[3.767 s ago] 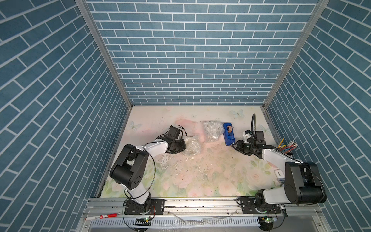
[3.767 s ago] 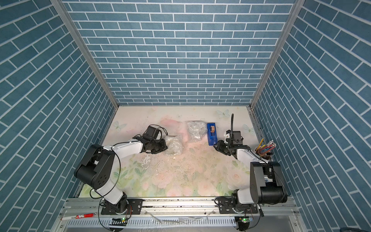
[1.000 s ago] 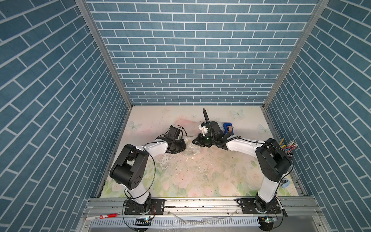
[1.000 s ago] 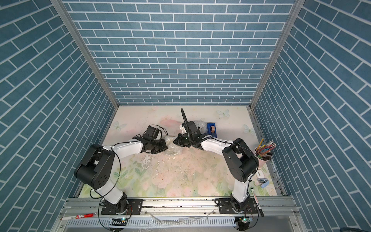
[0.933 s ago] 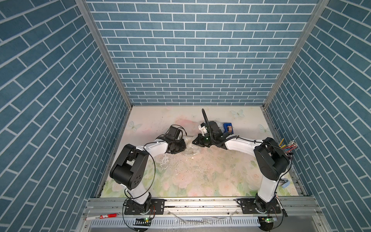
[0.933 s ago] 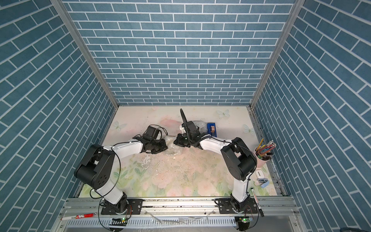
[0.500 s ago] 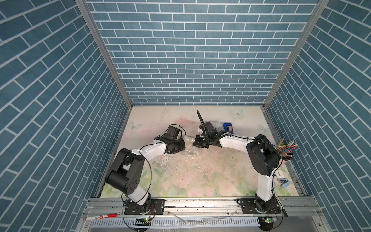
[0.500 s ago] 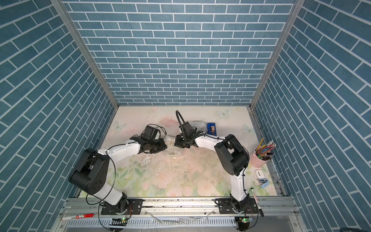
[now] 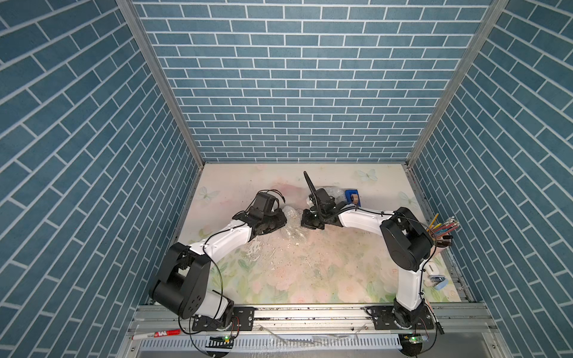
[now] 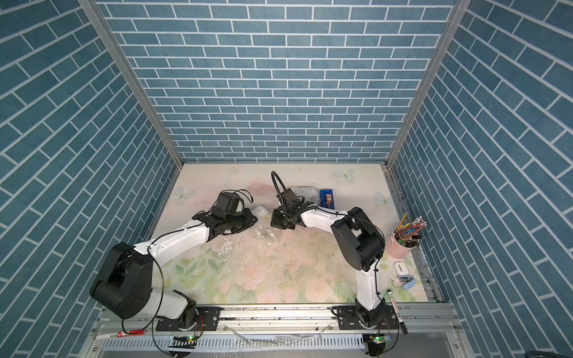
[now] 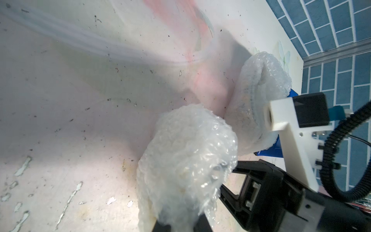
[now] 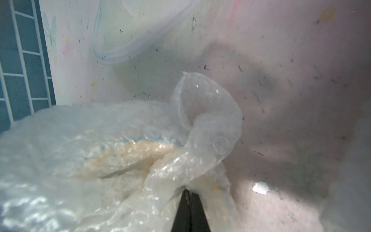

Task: Wrap bowls in bubble wrap
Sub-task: Stick the tape on the bubble wrap.

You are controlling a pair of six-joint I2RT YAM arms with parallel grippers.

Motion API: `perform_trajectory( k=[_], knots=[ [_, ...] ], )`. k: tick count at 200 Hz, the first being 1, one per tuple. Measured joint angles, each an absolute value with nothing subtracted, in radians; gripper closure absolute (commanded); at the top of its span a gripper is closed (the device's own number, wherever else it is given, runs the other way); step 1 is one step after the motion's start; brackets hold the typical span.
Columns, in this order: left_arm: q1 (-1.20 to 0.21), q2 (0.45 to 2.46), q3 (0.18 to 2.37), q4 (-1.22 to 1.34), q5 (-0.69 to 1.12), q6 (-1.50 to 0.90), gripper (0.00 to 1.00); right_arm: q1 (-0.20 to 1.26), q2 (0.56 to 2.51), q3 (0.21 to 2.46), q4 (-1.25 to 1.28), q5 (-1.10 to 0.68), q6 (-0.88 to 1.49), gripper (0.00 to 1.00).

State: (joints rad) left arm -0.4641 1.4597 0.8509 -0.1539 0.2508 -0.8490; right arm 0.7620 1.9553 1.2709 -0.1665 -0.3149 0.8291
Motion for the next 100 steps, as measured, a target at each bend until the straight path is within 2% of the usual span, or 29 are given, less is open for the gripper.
perform_trajectory(
  k=[67, 100],
  knots=[
    [-0.431, 1.582, 0.781, -0.104, 0.276, -0.868, 0.85, 0.813, 1.954, 1.330, -0.162, -0.316, 0.830, 1.00],
    [-0.432, 1.568, 0.762, -0.079, 0.292, -0.880, 0.76, 0.845, 1.966, 1.396, -0.215, -0.279, 0.813, 1.00]
  ],
)
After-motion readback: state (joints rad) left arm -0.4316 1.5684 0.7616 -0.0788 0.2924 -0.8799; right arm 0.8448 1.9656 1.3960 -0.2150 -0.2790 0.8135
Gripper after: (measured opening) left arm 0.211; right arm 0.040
